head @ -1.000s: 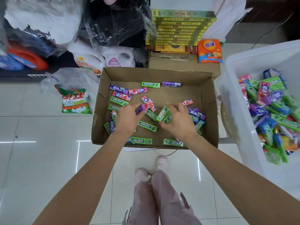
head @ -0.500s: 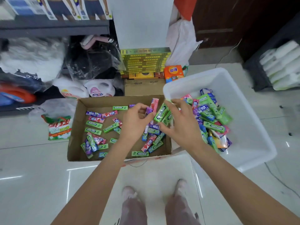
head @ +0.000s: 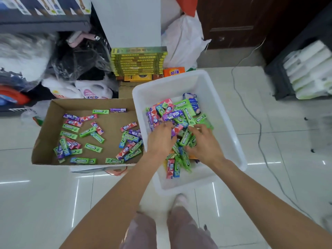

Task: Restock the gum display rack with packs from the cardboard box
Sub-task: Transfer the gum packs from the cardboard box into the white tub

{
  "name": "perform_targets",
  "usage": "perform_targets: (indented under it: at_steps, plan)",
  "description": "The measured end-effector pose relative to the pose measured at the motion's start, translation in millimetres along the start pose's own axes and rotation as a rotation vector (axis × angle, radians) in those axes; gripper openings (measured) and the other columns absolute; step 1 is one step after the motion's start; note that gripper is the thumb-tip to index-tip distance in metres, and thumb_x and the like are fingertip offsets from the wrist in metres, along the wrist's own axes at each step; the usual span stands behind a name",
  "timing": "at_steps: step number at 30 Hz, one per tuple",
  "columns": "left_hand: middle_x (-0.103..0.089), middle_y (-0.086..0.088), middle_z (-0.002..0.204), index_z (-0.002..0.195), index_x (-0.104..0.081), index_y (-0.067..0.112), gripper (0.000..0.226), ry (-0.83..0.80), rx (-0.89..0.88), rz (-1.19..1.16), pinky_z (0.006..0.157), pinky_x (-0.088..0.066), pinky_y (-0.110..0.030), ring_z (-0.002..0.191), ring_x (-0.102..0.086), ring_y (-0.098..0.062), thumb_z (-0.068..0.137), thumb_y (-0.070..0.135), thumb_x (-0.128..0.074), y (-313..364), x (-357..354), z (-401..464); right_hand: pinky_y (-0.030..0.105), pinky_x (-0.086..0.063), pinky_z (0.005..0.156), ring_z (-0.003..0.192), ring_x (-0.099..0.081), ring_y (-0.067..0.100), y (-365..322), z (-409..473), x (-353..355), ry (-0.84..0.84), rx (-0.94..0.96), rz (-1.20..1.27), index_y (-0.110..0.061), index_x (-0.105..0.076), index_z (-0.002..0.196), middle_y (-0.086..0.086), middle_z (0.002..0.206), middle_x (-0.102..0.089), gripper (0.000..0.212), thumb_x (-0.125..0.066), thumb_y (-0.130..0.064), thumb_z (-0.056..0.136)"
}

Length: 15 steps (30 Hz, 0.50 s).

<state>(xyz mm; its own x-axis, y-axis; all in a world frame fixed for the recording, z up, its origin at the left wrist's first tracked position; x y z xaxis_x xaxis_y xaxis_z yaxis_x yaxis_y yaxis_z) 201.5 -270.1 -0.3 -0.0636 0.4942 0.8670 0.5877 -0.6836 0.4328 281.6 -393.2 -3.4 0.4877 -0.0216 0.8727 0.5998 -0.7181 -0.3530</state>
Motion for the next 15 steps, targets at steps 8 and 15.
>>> perform_targets:
  at_steps: [8,15]
  plan:
    - [-0.051,-0.007,0.120,0.128,-0.047,0.017,0.040,0.145,-0.019,-0.037,0.088,-0.045,-0.040,0.112,-0.048,-0.024,0.090,0.027,-0.057,-22,15,-9,0.035,-0.033,0.103,0.131,-0.033,0.025,-21,0,7,0.121,0.153,0.072,-0.015,-0.053,0.131,0.007,0.139,-0.040,0.049,-0.064,-0.027,0.085]
    - [-0.057,0.001,0.109,0.115,-0.061,0.020,0.024,0.278,0.146,-0.284,0.077,-0.043,-0.027,0.093,-0.057,-0.015,0.093,0.021,-0.053,-105,64,-29,0.029,-0.043,0.090,0.111,-0.047,0.019,-111,16,1,0.140,0.317,0.218,-0.011,-0.057,0.124,0.005,0.120,-0.050,0.034,-0.054,-0.012,0.090]
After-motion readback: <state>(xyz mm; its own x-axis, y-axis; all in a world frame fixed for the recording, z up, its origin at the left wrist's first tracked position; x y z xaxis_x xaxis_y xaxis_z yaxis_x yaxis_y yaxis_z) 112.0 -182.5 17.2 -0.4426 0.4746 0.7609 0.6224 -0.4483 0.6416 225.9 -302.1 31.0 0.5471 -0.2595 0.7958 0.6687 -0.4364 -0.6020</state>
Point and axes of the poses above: each hand's wrist, its own z-axis towards the middle knuckle, its own x-axis out of the back of the hand, y = z × x, the point moved 2 cm from there along z, towards the middle knuckle
